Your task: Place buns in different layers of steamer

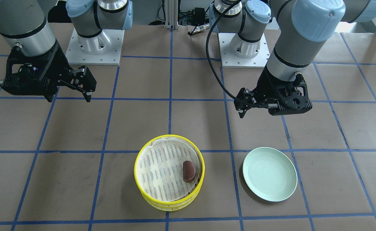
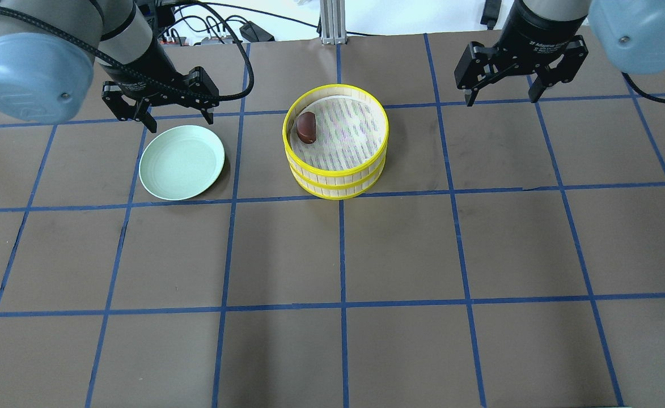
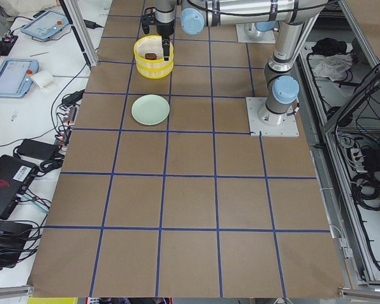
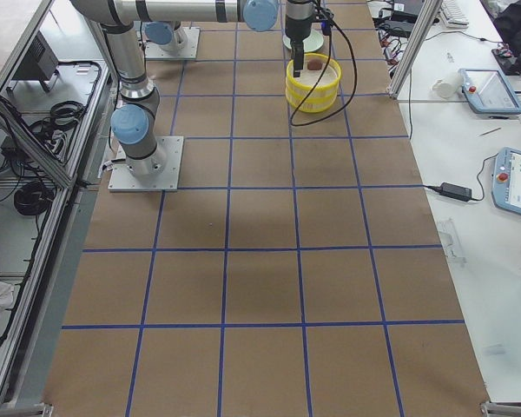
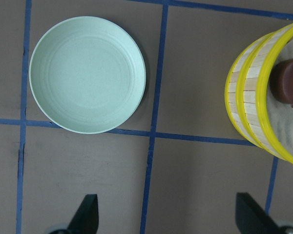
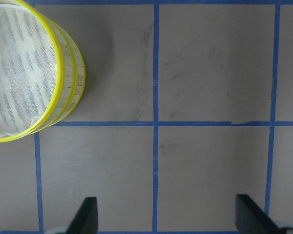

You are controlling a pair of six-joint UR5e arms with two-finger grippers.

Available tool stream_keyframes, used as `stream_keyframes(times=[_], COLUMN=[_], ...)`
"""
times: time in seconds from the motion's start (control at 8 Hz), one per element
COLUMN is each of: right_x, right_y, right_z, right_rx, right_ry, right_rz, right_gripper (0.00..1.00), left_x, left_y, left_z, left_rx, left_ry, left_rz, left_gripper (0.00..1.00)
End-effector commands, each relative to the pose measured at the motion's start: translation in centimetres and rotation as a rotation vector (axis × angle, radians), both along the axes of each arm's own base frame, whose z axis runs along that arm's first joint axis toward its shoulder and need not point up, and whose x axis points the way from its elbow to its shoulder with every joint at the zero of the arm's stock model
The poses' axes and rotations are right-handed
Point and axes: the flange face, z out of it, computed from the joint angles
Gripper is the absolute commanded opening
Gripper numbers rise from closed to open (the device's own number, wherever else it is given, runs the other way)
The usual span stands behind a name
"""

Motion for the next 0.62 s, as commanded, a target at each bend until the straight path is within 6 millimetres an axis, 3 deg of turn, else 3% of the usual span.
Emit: stream_keyframes(times=[0.0,0.5], right_x=[0.05,0.03], right_y=[-0.12,-0.05], right_z=[-0.11,0.21], right_rx=[-0.001,-0.007], right_ry=[0.000,0.001], right_rz=[-0.001,-0.007], right_gripper=[1.00,1.00], left_x=[0.03,0.01], left_y=[0.00,0.06], left_z=[0.00,-0.16], left_rx=[0.000,0.004], left_ry=[-0.003,-0.001], left_rz=[0.000,0.000], left_gripper=[1.00,1.00])
